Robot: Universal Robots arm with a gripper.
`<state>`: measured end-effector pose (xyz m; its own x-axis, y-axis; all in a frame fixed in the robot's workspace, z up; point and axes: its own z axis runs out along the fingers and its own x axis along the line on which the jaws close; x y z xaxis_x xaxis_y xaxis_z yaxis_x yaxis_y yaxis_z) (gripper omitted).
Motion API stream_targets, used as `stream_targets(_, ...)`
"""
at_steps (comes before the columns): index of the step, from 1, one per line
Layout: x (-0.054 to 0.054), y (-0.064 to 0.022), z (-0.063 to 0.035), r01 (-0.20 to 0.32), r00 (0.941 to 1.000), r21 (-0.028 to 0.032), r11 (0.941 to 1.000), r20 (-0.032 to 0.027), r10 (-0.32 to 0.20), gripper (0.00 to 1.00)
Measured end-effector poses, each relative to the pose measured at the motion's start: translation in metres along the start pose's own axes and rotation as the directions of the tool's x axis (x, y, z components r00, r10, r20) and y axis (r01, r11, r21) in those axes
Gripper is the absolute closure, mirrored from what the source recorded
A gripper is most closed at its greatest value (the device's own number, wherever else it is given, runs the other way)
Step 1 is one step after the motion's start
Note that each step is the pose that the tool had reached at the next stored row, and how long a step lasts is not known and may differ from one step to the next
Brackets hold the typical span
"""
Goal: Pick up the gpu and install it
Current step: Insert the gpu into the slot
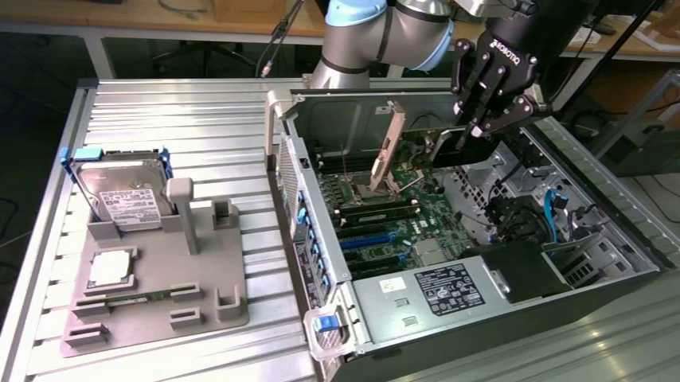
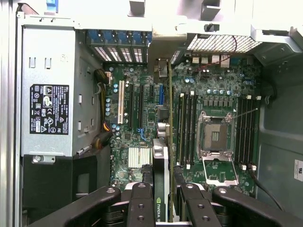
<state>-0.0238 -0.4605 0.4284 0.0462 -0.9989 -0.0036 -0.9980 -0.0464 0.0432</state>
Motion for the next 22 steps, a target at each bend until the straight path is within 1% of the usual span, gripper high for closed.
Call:
stream_targets(19, 0.0000, -0.0002, 0.0040, 0.009, 1.0000, 0.0000, 1.0000, -0.0003, -0.009, 0.73)
stream_targets(22, 0.0000, -0.0003, 0.0060, 0.014, 0.9999, -0.0001, 0.9999, -0.0006, -0.014, 0.73)
